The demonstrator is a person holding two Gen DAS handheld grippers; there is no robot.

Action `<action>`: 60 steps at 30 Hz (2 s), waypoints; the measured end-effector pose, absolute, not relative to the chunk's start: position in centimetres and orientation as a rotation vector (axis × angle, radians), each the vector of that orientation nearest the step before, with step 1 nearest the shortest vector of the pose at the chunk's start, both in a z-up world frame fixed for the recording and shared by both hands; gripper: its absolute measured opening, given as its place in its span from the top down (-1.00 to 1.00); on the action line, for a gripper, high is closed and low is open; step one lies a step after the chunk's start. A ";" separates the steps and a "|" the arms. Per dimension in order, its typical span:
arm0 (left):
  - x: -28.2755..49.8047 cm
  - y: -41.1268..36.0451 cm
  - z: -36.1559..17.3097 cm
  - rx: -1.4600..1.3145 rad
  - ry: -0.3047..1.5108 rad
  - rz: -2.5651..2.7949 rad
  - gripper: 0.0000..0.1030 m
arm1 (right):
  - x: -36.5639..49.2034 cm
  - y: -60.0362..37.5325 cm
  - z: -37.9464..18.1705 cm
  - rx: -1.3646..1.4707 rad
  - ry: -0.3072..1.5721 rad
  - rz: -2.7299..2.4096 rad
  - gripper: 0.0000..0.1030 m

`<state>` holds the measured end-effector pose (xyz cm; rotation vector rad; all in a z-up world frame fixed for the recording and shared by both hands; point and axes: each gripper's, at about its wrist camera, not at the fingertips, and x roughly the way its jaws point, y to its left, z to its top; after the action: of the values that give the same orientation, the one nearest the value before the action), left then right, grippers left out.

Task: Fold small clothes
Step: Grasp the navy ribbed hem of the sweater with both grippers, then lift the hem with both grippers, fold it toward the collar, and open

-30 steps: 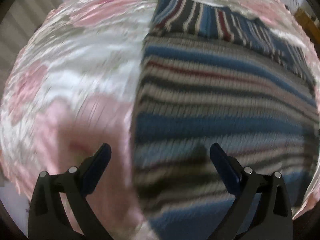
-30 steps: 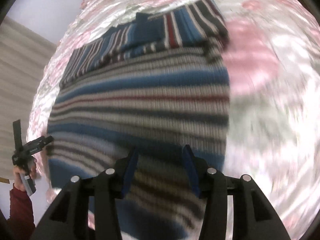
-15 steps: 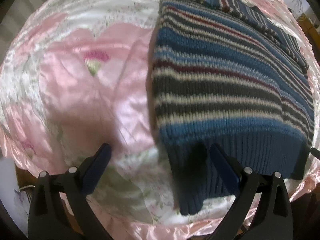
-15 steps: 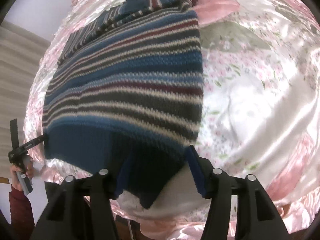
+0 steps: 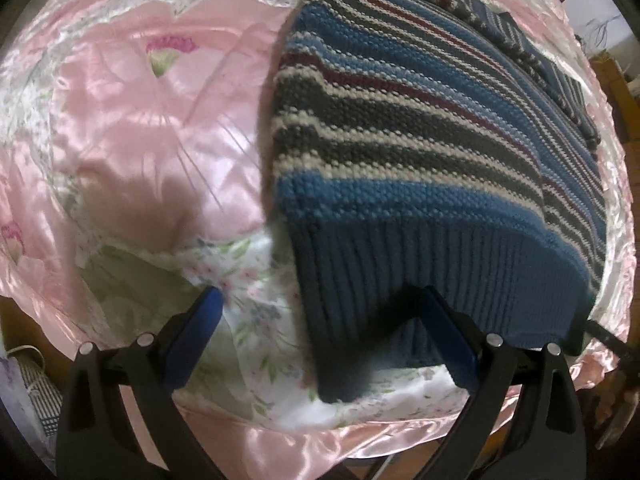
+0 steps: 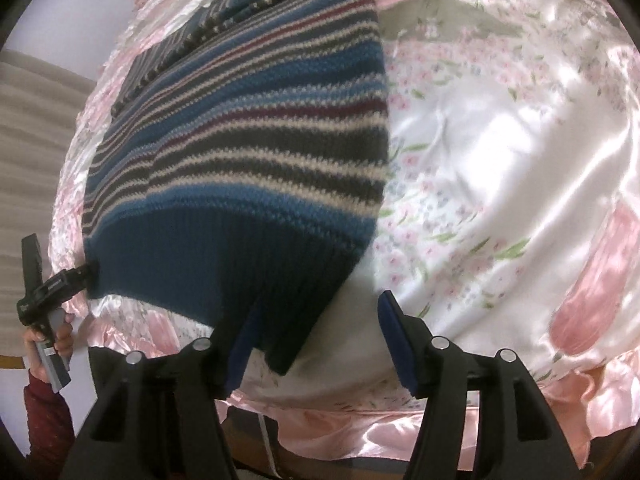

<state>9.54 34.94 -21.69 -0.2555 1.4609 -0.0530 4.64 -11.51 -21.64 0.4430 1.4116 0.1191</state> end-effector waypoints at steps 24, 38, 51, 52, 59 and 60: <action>11.0 32.1 -21.5 -0.277 1.478 -0.078 -0.17 | 5.4 -9.3 -23.0 0.472 1.393 0.194 -0.16; 10.6 33.2 -20.3 -0.341 1.433 -0.081 0.80 | 5.3 -9.4 -22.2 0.489 1.385 0.228 0.76; 12.2 33.8 -15.7 -0.408 1.316 -0.148 0.83 | 6.9 -10.9 -17.6 0.624 1.275 0.328 0.81; 12.6 33.7 -15.4 -0.404 1.307 -0.148 0.83 | 7.2 -10.9 -17.3 0.619 1.268 0.329 0.81; 15.6 33.0 -14.0 -0.401 1.267 -0.144 0.83 | 10.4 -11.4 -15.4 0.597 1.249 0.311 0.82; 15.8 33.2 -13.9 -0.402 1.264 -0.143 0.83 | 11.0 -11.5 -15.1 0.596 1.246 0.307 0.82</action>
<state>15.80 33.19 -13.90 -0.4019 1.2644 -0.1429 11.04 -11.53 -15.12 0.5958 1.2464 0.3074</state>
